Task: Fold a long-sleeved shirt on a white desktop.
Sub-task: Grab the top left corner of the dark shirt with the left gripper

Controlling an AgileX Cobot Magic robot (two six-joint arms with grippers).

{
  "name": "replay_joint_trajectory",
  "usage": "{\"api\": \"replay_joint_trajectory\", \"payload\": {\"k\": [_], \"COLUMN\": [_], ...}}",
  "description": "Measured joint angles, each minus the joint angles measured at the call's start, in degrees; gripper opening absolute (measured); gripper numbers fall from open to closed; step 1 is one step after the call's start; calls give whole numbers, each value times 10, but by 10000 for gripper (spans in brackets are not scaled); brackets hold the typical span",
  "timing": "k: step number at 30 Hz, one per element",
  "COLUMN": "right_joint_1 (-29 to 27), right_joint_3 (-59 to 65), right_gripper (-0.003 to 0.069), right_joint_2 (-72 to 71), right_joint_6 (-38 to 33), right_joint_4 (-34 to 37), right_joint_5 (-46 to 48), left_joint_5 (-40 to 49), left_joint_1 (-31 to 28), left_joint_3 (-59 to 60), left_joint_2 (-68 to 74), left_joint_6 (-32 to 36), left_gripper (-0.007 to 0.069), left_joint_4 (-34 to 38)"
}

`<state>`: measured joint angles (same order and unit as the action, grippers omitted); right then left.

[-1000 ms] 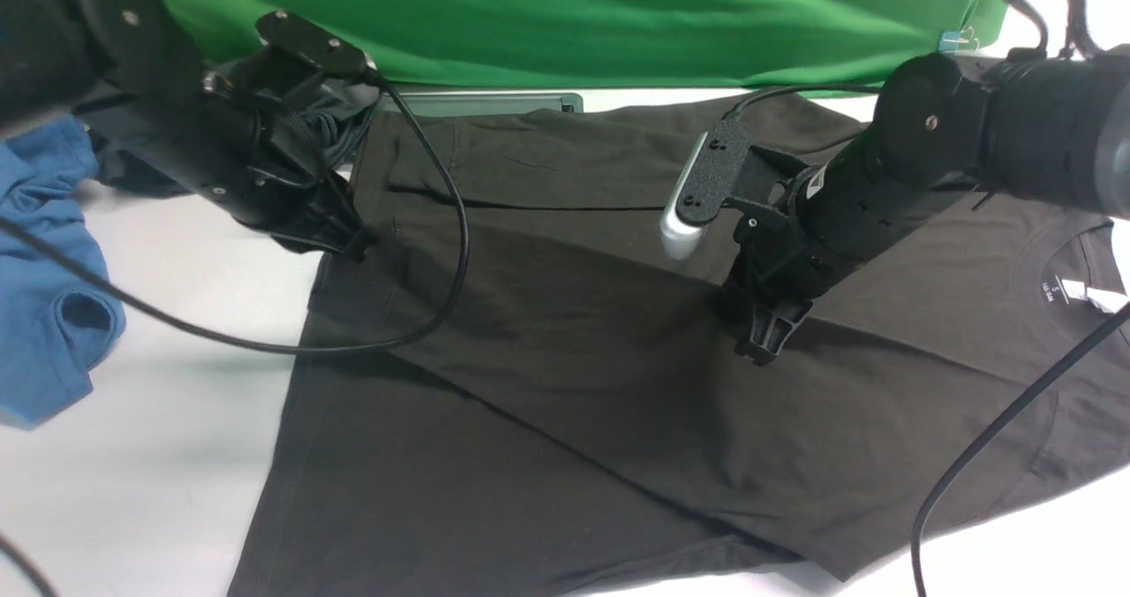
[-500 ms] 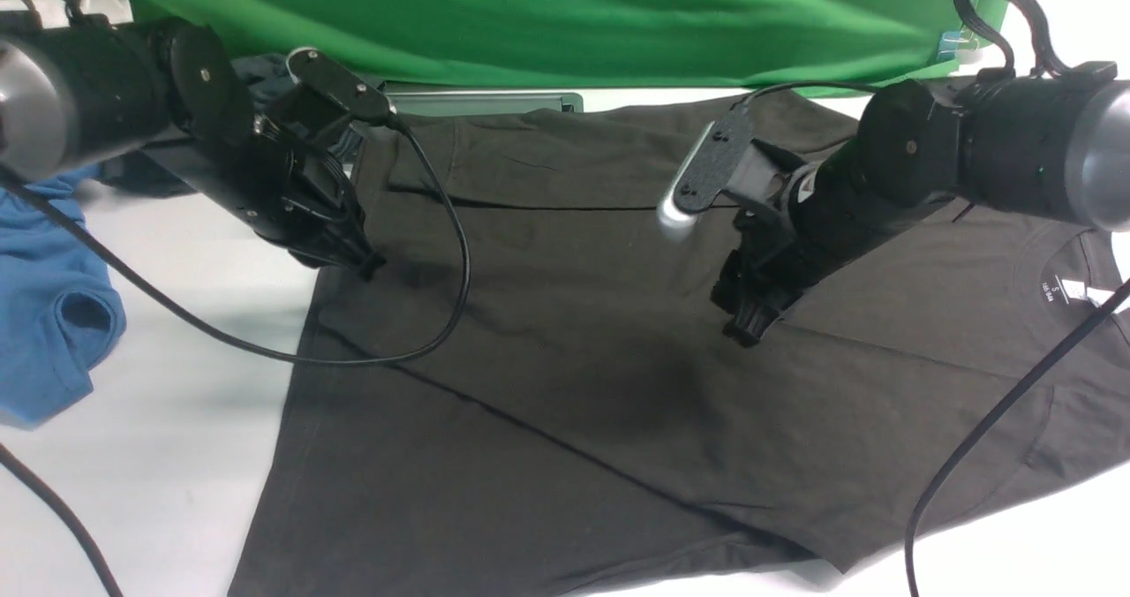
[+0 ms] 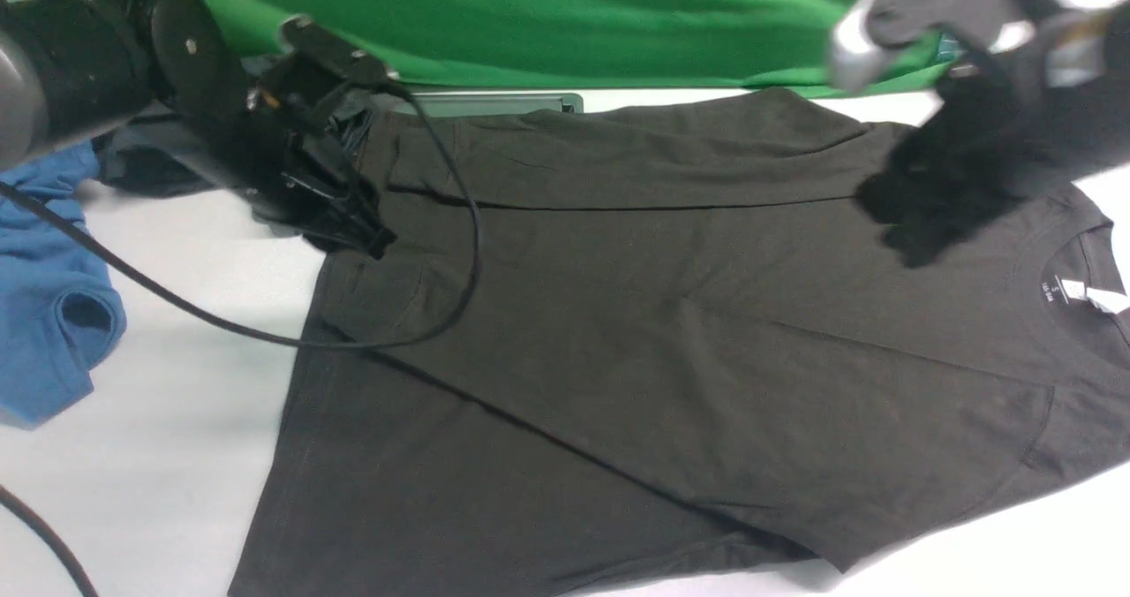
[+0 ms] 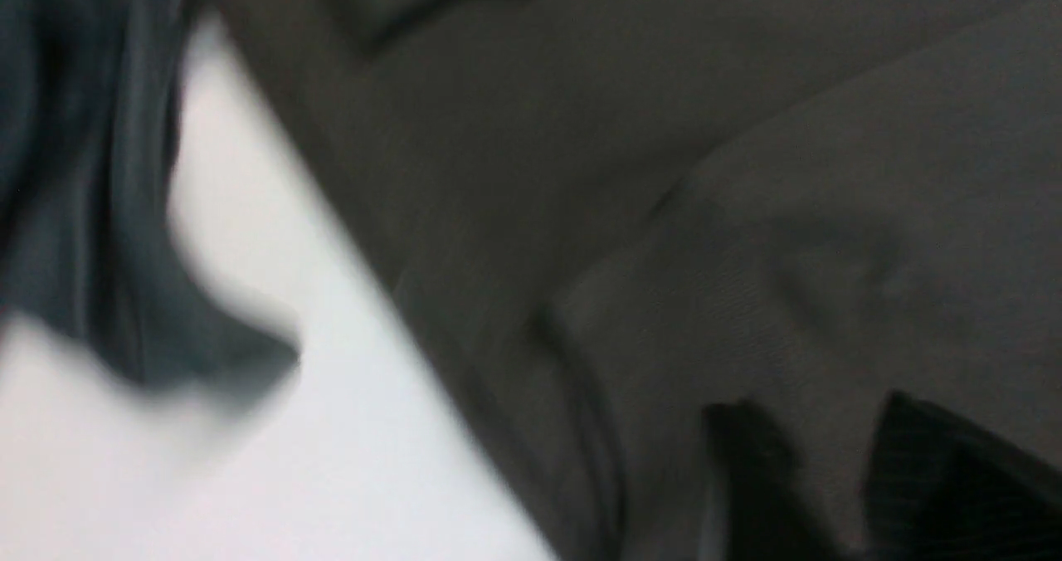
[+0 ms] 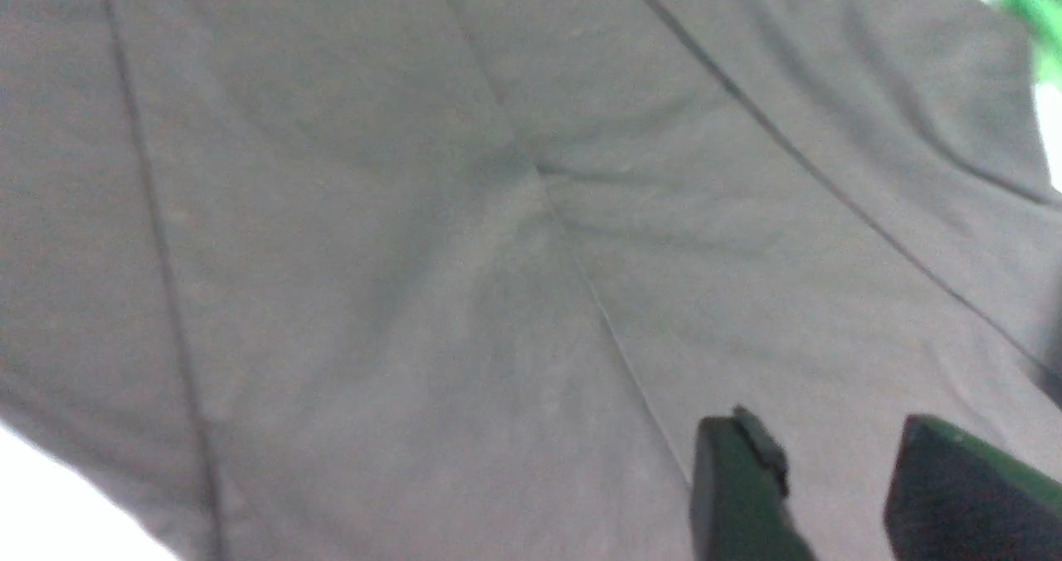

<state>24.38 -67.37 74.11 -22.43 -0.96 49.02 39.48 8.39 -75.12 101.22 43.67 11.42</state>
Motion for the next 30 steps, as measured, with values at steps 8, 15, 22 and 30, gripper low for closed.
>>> {"api": "replay_joint_trajectory", "payload": {"k": [8,15,22,30], "right_joint_1": [0,0,0,0], "right_joint_3": [86,107,107,107], "right_gripper": [248,248,248,248], "right_joint_2": [-164,-222,-223,-223], "right_joint_6": [8,8,8,8], "right_joint_4": [13,13,13,13], "right_joint_5": [6,10,6,1], "left_joint_5": [-31,-96,-162,-245], "left_joint_1": [11,11,13,14], "left_joint_3": [-83,-164,-173,-174], "left_joint_2": [90,191,250,276], "left_joint_6": [116,207,213,214], "left_gripper": [65,334,421,349], "left_joint_4": [6,-44,-168,-182]}}
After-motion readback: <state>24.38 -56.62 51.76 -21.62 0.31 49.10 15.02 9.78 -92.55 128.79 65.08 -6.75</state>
